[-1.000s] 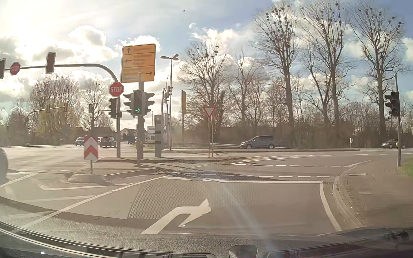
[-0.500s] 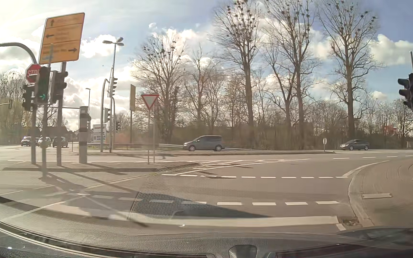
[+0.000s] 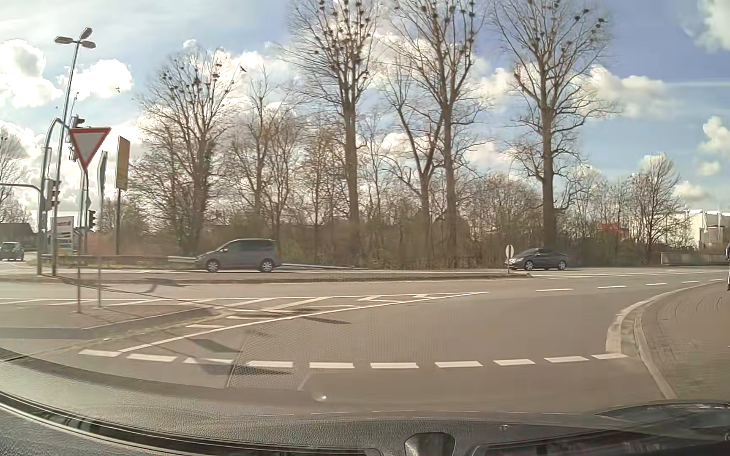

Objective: Follow the waypoints while adhering to traffic rules and regulations

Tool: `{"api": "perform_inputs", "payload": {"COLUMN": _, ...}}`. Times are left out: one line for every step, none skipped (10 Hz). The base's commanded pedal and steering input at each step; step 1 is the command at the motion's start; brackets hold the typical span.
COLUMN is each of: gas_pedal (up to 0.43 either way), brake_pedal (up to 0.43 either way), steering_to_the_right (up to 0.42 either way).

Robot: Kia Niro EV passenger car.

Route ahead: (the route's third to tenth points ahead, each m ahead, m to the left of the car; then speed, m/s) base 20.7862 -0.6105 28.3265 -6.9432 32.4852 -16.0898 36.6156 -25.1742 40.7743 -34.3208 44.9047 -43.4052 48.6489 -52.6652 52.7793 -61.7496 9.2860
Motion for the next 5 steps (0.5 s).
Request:
{"api": "perform_inputs", "payload": {"gas_pedal": 0.000, "brake_pedal": 0.000, "steering_to_the_right": 0.176}}
{"api": "perform_inputs", "payload": {"gas_pedal": 0.000, "brake_pedal": 0.000, "steering_to_the_right": 0.176}}
{"api": "perform_inputs", "payload": {"gas_pedal": 0.000, "brake_pedal": 0.000, "steering_to_the_right": 0.177}}
{"api": "perform_inputs", "payload": {"gas_pedal": 0.000, "brake_pedal": 0.000, "steering_to_the_right": 0.176}}
{"api": "perform_inputs", "payload": {"gas_pedal": 0.020, "brake_pedal": 0.000, "steering_to_the_right": 0.178}}
